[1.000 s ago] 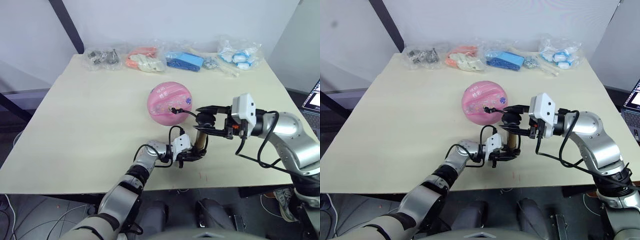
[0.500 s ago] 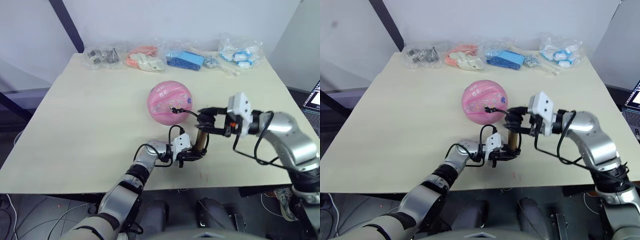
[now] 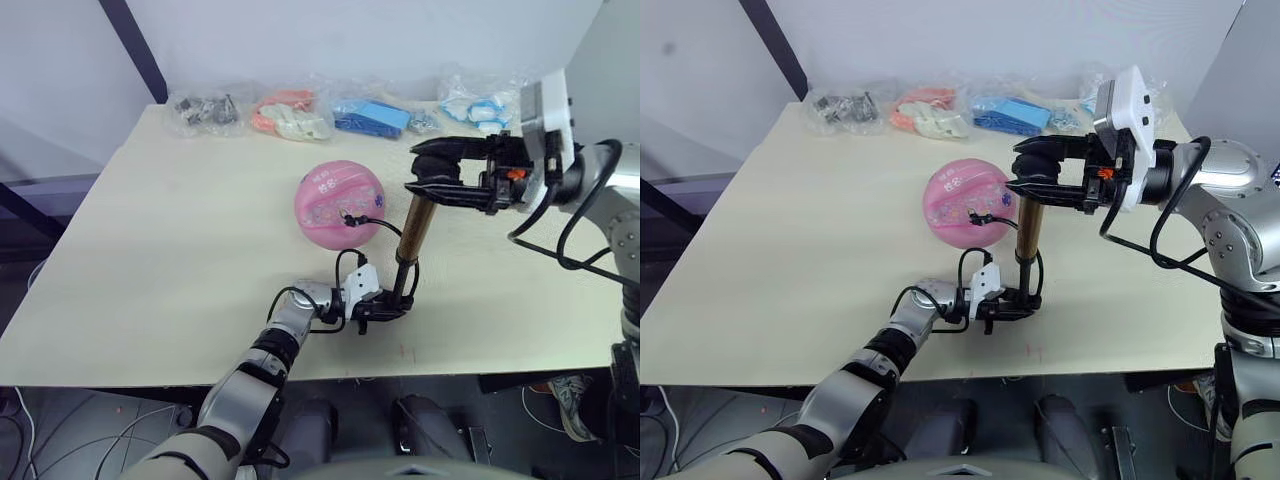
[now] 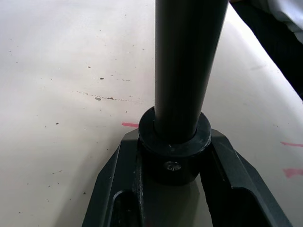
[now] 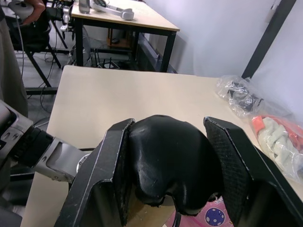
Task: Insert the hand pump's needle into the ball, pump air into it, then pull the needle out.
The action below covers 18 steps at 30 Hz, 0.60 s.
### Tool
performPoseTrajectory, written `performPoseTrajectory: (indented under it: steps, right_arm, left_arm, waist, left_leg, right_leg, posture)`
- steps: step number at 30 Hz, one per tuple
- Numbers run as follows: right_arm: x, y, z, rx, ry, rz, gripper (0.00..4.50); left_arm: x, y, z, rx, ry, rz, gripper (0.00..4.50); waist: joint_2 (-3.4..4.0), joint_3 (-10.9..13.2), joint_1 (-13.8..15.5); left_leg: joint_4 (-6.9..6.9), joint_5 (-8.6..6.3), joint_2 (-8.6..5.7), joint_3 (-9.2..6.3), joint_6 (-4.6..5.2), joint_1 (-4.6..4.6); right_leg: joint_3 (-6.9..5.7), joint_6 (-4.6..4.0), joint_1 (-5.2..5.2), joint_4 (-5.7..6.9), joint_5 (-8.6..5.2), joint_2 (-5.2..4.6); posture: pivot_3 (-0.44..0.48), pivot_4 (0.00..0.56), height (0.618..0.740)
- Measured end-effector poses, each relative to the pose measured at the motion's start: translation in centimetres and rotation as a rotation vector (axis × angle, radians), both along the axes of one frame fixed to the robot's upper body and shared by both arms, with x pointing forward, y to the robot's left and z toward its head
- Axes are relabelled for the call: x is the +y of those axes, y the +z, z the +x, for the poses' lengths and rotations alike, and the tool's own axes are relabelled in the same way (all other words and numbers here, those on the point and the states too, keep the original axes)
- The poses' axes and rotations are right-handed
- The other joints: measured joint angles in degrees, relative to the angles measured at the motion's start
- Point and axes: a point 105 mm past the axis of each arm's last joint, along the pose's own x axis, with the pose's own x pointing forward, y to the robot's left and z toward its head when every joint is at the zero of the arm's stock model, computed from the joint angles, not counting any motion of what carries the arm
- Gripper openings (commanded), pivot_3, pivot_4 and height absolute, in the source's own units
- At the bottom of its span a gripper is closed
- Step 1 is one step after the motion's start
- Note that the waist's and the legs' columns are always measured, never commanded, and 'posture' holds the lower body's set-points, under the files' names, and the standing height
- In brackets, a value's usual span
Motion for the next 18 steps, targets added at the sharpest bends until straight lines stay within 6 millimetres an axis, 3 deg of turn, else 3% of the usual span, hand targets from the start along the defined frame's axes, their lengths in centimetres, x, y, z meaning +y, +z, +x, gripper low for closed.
performPoseTrajectory:
  steps: [5,10,18]
  right_arm:
    - [0.0,-1.5,-0.1,-0.006,-0.013,0.016,1.94]
    - [0.6,-6.1,-0.1,0.039,-0.049,0.023,1.94]
    - [1.6,-10.6,0.3,0.053,-0.092,0.016,1.94]
  left_arm:
    - [0.1,-0.1,0.0,0.002,0.002,0.002,1.07]
    - [0.2,-0.2,0.1,-0.006,0.015,0.012,1.07]
    - [0.3,-0.3,0.1,-0.007,0.012,0.028,1.07]
  waist:
    - [-0.03,-0.05,-0.06]
    - [-0.14,-0.19,-0.11]
    - [-0.16,-0.31,-0.39]
  left_leg:
    - [0.00,0.00,0.00,0.03,0.00,0.10]
    - [0.00,0.00,0.08,0.00,0.00,0.21]
    - [0.00,0.00,0.08,0.02,0.00,0.41]
  right_leg:
    - [0.02,0.02,0.06,0.01,-0.01,0.00]
    - [-0.02,0.03,0.16,0.05,-0.02,0.07]
    - [0.00,0.04,0.32,0.06,-0.02,0.09]
  posture:
    - [0.000,0.150,0.740]
    - [0.000,0.150,0.740]
    - [0.000,0.150,0.740]
